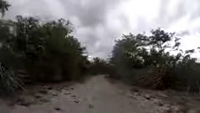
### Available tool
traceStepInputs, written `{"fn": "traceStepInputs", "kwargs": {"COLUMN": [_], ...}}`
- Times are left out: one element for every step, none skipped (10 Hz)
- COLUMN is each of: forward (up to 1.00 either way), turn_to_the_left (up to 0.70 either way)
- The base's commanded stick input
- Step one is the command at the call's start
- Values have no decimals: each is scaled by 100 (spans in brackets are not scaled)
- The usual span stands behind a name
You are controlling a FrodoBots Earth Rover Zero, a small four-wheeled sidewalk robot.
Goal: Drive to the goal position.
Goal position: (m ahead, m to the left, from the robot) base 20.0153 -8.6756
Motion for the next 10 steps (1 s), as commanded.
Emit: {"fn": "traceStepInputs", "kwargs": {"forward": [85,85,85,85,85,85,85,85,85,85], "turn_to_the_left": [7,29,33,23,9,0,0,0,0,0]}}
